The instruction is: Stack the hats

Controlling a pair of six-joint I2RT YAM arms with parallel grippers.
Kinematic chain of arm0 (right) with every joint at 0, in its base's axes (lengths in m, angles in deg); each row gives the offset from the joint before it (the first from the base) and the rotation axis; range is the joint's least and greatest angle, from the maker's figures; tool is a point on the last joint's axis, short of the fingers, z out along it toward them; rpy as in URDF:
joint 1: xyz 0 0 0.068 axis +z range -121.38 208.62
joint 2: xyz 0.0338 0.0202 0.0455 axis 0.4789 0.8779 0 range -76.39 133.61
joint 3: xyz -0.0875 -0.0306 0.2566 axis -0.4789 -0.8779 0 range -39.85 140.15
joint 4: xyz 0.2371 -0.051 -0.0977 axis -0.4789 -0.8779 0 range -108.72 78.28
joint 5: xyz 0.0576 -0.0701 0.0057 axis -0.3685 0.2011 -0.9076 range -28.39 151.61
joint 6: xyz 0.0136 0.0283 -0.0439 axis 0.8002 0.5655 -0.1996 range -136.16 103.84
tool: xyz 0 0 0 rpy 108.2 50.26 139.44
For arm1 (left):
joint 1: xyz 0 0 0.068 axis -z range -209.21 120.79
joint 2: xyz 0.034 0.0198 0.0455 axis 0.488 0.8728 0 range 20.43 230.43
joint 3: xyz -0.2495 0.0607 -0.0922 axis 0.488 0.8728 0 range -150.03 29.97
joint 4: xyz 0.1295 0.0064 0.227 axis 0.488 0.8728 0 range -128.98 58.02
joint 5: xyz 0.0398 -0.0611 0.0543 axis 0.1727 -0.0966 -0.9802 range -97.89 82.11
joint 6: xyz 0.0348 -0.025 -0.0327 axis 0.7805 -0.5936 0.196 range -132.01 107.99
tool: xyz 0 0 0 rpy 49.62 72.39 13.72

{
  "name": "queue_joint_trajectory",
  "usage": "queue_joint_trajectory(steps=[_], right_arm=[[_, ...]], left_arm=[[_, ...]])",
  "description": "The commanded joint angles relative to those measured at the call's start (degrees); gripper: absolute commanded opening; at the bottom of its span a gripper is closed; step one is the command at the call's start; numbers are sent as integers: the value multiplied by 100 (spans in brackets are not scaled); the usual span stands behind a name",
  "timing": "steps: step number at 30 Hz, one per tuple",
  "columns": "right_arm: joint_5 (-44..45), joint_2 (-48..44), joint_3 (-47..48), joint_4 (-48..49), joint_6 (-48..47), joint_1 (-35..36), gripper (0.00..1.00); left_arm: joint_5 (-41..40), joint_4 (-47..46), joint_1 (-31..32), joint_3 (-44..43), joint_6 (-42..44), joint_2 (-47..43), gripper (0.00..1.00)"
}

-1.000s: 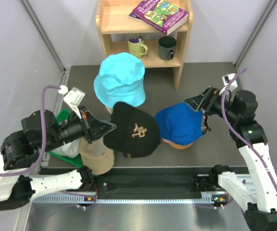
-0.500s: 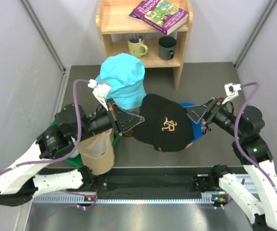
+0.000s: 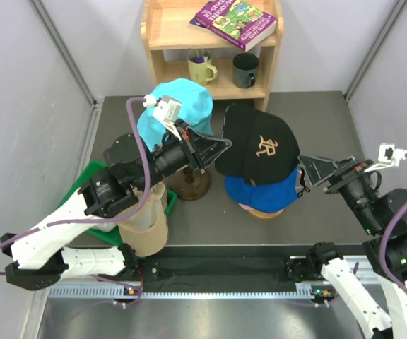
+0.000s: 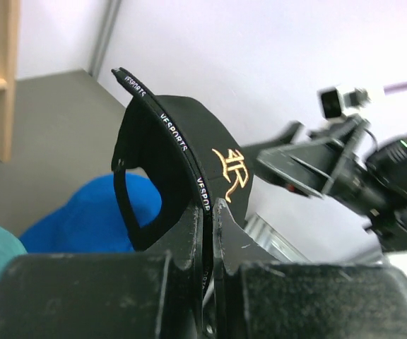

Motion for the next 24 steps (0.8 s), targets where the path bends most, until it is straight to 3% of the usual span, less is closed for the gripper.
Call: queue_joint_trajectory(steps=[1,13,24], right_arm=[[272,-90,186,-69,-219,67,88],[-608,78,-403,1161,-227,59,82],[-1426,482,44,1469,-851,59,76]], left_arm=[[-303,-791,-26,-418,339,-76,0],[-65,-1028,-26,-454,225,21,0],[189,-1134,-26,-375,137,-59,0]])
